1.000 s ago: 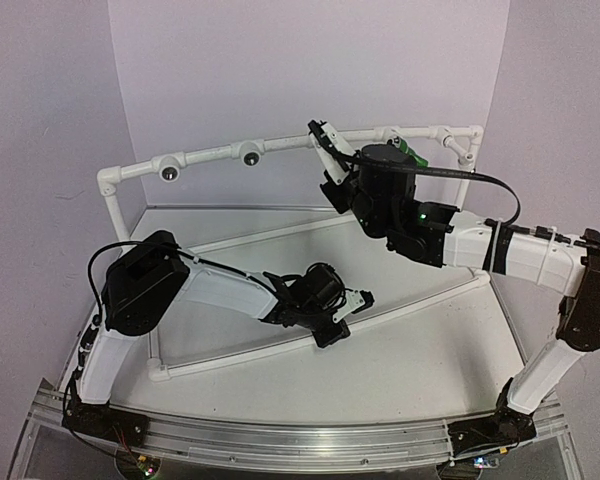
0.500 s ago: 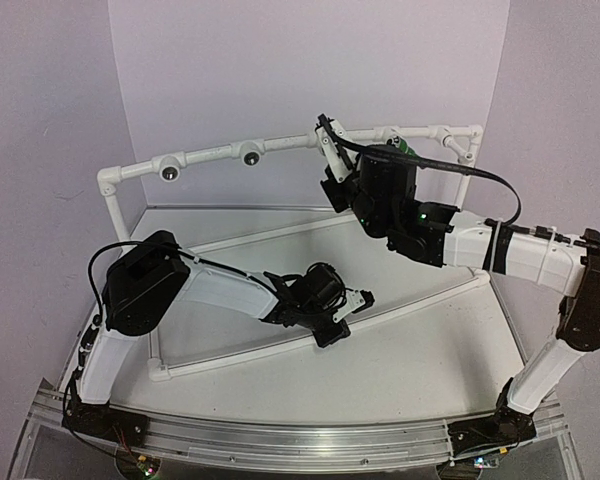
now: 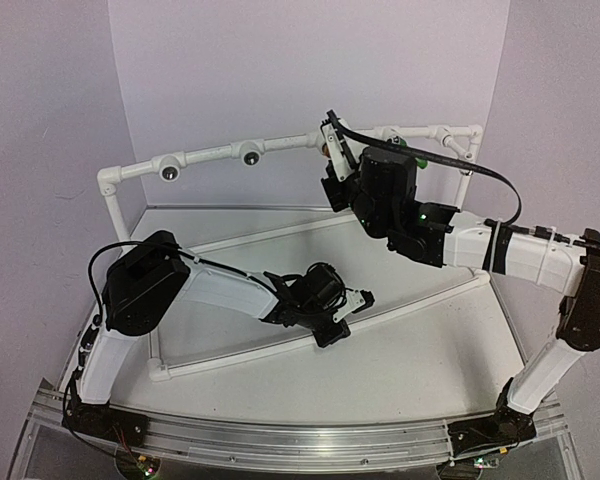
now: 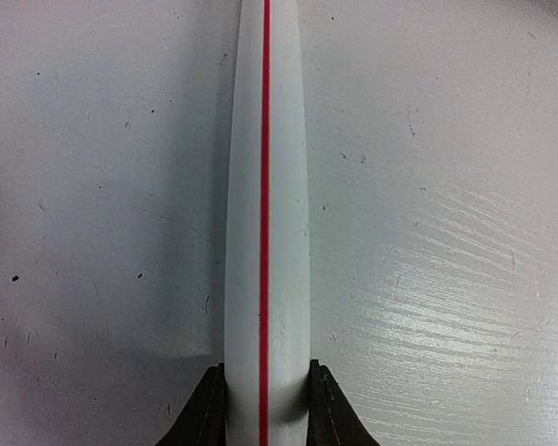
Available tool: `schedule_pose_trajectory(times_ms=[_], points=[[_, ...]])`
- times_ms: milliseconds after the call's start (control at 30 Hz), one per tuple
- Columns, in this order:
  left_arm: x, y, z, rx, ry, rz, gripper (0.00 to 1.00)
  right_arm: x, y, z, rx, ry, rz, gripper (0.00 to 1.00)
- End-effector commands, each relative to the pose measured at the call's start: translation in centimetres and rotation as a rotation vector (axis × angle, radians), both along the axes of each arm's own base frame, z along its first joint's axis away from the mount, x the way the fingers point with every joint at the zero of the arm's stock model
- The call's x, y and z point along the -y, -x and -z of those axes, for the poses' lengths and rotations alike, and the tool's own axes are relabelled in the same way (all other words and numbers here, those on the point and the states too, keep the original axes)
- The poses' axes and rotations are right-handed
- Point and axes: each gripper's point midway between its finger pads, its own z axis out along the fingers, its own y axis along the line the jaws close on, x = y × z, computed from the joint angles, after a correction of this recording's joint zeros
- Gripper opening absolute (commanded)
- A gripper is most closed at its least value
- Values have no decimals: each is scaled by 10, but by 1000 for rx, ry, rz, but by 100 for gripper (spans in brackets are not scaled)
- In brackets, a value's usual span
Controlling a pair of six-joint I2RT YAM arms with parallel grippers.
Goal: Install the water faucets
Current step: Screw the water faucet onto the adaptor.
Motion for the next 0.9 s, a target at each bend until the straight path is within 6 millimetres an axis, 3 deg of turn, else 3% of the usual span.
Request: schedule_pose_trajectory(times_ms=[0, 867], points=[[-17, 53, 68, -119, -176, 126, 0, -7, 3, -27, 33, -131, -83, 0], [-15, 59, 71, -122, -188, 140, 0, 0, 1, -48, -29, -345, -145, 0]])
